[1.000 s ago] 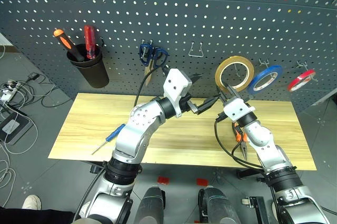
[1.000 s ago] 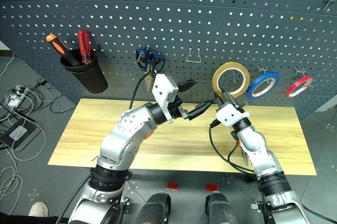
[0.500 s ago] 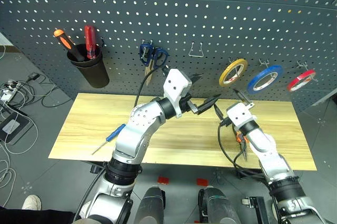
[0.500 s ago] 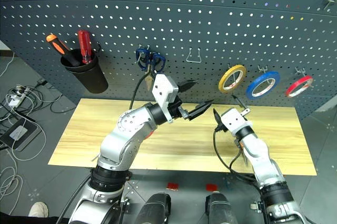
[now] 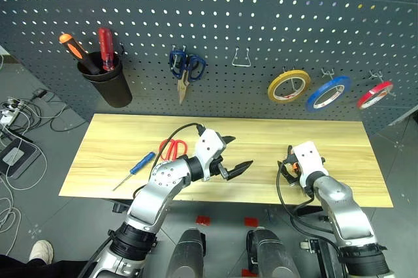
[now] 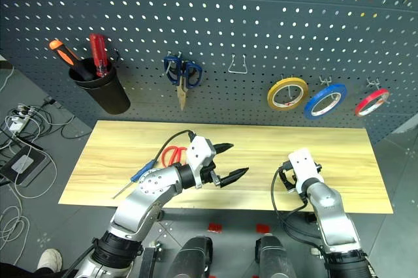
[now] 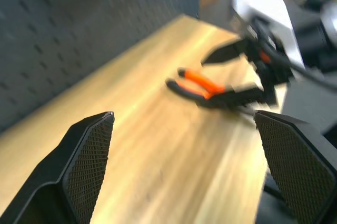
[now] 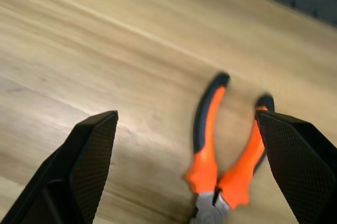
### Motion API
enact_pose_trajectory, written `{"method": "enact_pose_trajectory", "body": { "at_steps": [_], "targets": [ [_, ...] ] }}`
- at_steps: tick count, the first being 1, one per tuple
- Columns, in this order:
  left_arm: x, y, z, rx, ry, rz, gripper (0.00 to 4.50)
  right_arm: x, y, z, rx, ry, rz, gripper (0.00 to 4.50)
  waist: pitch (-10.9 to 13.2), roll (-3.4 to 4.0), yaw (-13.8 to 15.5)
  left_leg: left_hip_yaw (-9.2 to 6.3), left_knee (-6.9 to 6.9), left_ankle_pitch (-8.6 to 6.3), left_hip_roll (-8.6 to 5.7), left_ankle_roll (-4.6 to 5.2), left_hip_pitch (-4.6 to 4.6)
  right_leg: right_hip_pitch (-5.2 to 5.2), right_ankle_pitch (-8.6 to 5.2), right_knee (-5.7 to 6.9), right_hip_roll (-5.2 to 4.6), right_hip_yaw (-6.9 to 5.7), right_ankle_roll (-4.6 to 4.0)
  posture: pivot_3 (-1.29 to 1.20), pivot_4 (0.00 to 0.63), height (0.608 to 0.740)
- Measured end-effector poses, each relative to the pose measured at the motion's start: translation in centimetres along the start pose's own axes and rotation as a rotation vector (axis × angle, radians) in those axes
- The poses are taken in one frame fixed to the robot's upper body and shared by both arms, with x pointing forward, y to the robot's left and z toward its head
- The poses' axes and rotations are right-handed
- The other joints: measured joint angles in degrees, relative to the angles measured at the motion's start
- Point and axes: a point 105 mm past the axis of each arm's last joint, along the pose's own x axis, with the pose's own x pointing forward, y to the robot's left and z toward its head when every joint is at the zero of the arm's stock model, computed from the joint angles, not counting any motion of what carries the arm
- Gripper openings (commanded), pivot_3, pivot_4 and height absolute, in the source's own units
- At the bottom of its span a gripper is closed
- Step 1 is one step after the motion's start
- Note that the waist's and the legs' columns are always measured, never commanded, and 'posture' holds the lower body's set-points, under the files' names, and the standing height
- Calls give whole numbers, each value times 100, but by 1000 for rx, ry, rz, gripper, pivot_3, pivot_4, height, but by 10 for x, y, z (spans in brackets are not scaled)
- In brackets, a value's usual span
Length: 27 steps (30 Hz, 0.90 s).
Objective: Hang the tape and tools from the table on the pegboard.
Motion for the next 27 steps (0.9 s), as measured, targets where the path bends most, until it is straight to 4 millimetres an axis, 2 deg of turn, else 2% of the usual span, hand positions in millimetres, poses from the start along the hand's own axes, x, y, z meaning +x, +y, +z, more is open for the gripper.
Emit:
{"method": "enact_pose_trajectory", "body": {
  "at_steps": [6,8,19,27],
  "targets": [
    [8,-9,3,18,-14,-67,4500,3,-25,10,73,50,-98,4456,257,2,-46,1,0,0,4,0,-2,-4,0,4,0,0,0,14,449,740],
    [12,-10,5,24,-24,-76,4500,4,-29,8,73,69,-118,4456,318,2,-46,0,1,0,4,0,-4,-4,0,5,0,-2,1,17,456,740],
    [14,-16,6,25,-29,-101,4500,8,-28,0,178,143,-137,4456,542,0,-90,-3,-6,0,7,-1,-4,-10,1,5,0,3,3,42,465,740],
    [13,-17,8,24,-26,-103,4500,19,-37,10,250,144,-140,4456,569,-12,-103,-4,-10,1,8,-1,-3,-12,1,2,-1,3,4,53,460,740]
  ]
}}
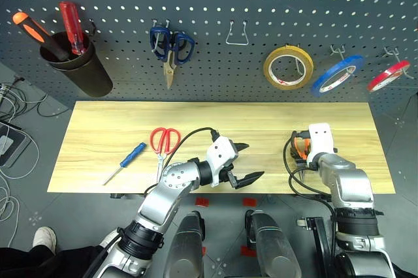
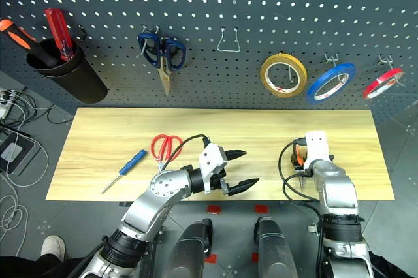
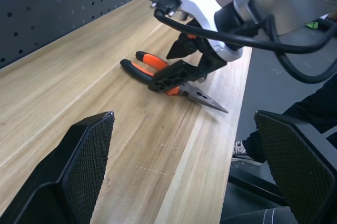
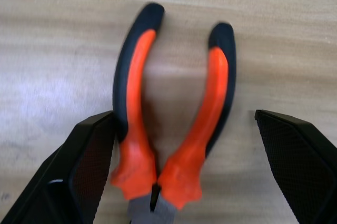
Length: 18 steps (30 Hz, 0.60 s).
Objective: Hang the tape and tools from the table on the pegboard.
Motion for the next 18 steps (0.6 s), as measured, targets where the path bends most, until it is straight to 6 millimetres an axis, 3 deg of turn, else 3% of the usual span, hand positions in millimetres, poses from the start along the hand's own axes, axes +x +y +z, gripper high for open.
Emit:
{"method": "enact_pose_trajectory", "body": {
  "at_steps": [6,14,18],
  "targets": [
    [1,1,2,1,-7,7,4500,4,-5,4,24,-3,-17,3203,0,0,3,0,-2,0,1,-1,-1,0,0,-2,-2,0,1,56,444,740],
    [3,1,5,2,-19,6,4500,3,-4,3,9,-8,6,3159,-1,0,4,-1,-7,1,3,-3,-1,-1,0,-6,-2,-1,2,62,402,740],
    [-1,5,10,15,-30,23,4500,-8,18,-1,-135,-58,158,3159,-3,3,4,-1,-14,6,3,-12,-12,-20,-1,-6,1,-1,2,57,376,740]
  ]
}}
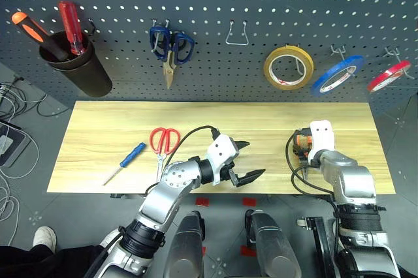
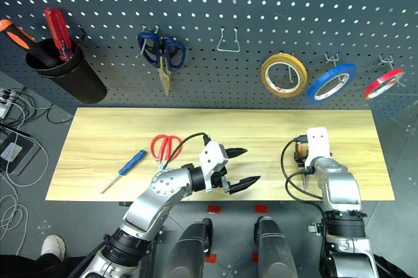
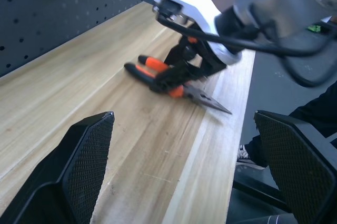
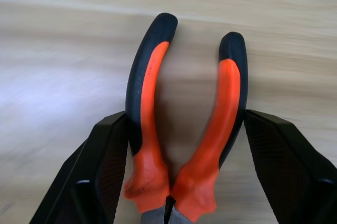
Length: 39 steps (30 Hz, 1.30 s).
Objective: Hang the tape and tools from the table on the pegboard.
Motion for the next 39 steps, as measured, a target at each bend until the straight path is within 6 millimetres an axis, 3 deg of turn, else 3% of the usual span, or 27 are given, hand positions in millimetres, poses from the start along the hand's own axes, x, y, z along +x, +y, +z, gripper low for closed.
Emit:
{"method": "enact_pose_trajectory", "body": {
  "at_steps": [6,12,15,20,25,30,36,39],
  "targets": [
    [-17,6,19,26,-49,51,4500,-21,32,11,-200,-165,172,3159,-13,2,10,-1,0,14,2,-26,-5,-7,1,-1,-5,0,2,62,314,740],
    [-36,14,30,-2,-69,143,4500,-31,61,40,-156,-349,237,3159,-94,-6,17,-2,-3,30,8,-55,-37,-37,1,1,-5,-12,2,91,258,740],
    [-47,16,34,-21,-69,194,4500,-35,80,62,-96,-454,276,3159,-198,-7,27,-8,3,39,7,-69,-82,-76,3,6,-6,-27,0,129,228,740],
    [-68,23,42,-55,-82,321,4500,-53,97,118,-62,-706,300,3159,-400,-26,123,-17,2,41,0,-73,-84,-73,3,4,-6,-36,0,191,188,740],
    [-84,32,51,-72,-117,467,4500,-68,106,160,-85,-897,309,3159,-615,-58,254,-21,1,41,-3,-74,-77,-63,3,2,-4,-41,-1,237,164,740],
    [-85,41,63,-64,-167,556,4500,-77,104,198,-120,-1060,252,3159,-745,-67,408,-21,3,44,-5,-78,-76,-62,6,3,0,-44,-5,251,154,740],
    [-68,68,91,-23,-272,614,4500,-89,103,245,-146,-1271,130,3159,-815,-78,543,-18,4,50,-3,-86,-75,-63,12,5,6,-46,-14,243,151,740],
    [-59,78,97,-15,-295,619,4500,-85,99,253,-147,-1311,59,3159,-848,-83,549,-15,4,50,-3,-86,-75,-64,13,4,6,-44,-15,234,155,740]
  ]
}}
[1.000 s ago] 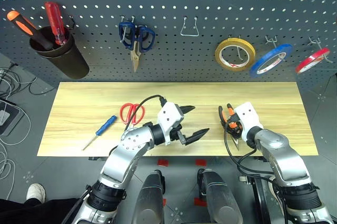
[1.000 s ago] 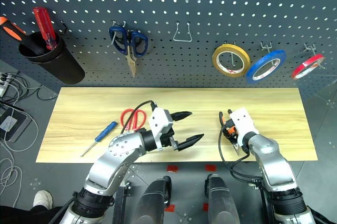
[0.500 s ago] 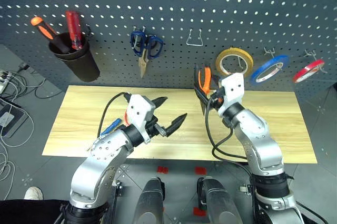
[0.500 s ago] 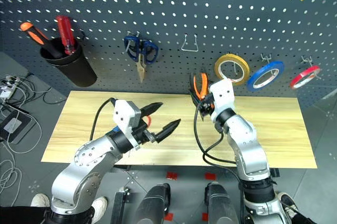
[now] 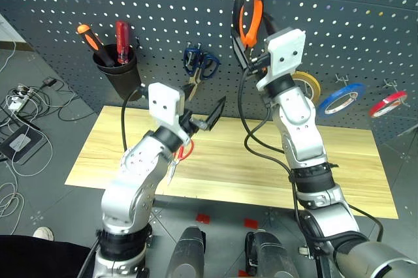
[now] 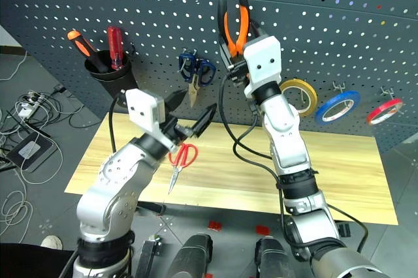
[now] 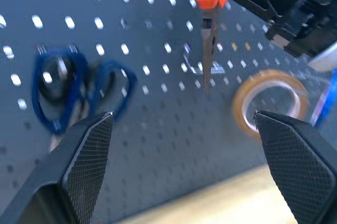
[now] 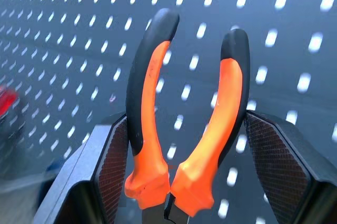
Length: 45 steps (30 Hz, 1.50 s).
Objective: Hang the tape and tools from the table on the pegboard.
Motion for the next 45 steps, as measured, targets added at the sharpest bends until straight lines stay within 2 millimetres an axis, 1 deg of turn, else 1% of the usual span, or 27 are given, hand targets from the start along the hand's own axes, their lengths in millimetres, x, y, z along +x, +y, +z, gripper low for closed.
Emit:
{"method": "enact_pose_trajectory", "body": {
  "at_steps": [5,10,14,18,25,27,33,38,41,43,45],
  "targets": [
    [18,-2,-4,10,-8,-32,4500,5,-6,-12,-64,-18,-68,3159,-19,4,-8,4,1,0,3,0,1,-4,1,6,2,4,-1,233,153,740],
    [31,-2,1,25,-37,-55,4500,4,-8,-22,-94,-16,-106,3159,-34,2,-11,8,0,0,3,0,0,-5,1,6,3,6,-1,228,152,740],
    [33,-6,3,29,-43,-80,4500,1,-9,-28,-104,-5,-129,3159,-35,3,-14,8,0,0,4,0,0,-5,1,9,3,7,-1,230,150,740],
    [34,-9,3,31,-43,-100,4500,3,-10,-28,-103,-10,-143,3159,-38,3,-15,9,1,0,4,0,1,-8,1,13,3,7,-1,234,144,740],
    [36,-10,7,39,-55,-106,4500,19,-12,-12,-96,-70,-156,3159,-55,4,-13,10,2,0,4,0,1,-9,1,17,3,8,-1,246,144,740],
    [36,-10,7,38,-55,-108,4500,22,-14,-11,-93,-70,-165,3159,-64,1,-11,10,2,0,4,0,1,-8,1,17,3,7,-1,254,145,740],
    [36,-10,6,38,-50,-104,4500,14,-11,-31,-70,-8,-181,3159,-75,4,-8,11,4,0,3,1,1,-11,0,48,3,10,-2,261,147,740],
    [34,-8,4,44,-40,-100,4500,3,-8,-48,-69,45,-175,3159,-77,4,-5,11,10,1,2,1,2,-10,0,55,3,12,-2,268,153,740],
    [34,-7,4,47,-38,-99,4500,1,-8,-51,-76,55,-171,3159,-78,4,-4,11,12,1,2,1,3,-10,0,61,3,12,-2,266,157,740],
    [34,-7,4,47,-38,-98,4500,1,-9,-51,-79,56,-171,3853,-78,4,-3,11,14,1,2,1,3,-10,0,63,3,12,-2,263,161,740],
    [34,-7,4,48,-38,-98,4500,1,-11,-52,-83,57,-175,4383,-78,4,2,11,14,1,1,1,3,-10,0,63,3,13,-2,263,161,740]
  ]
}}
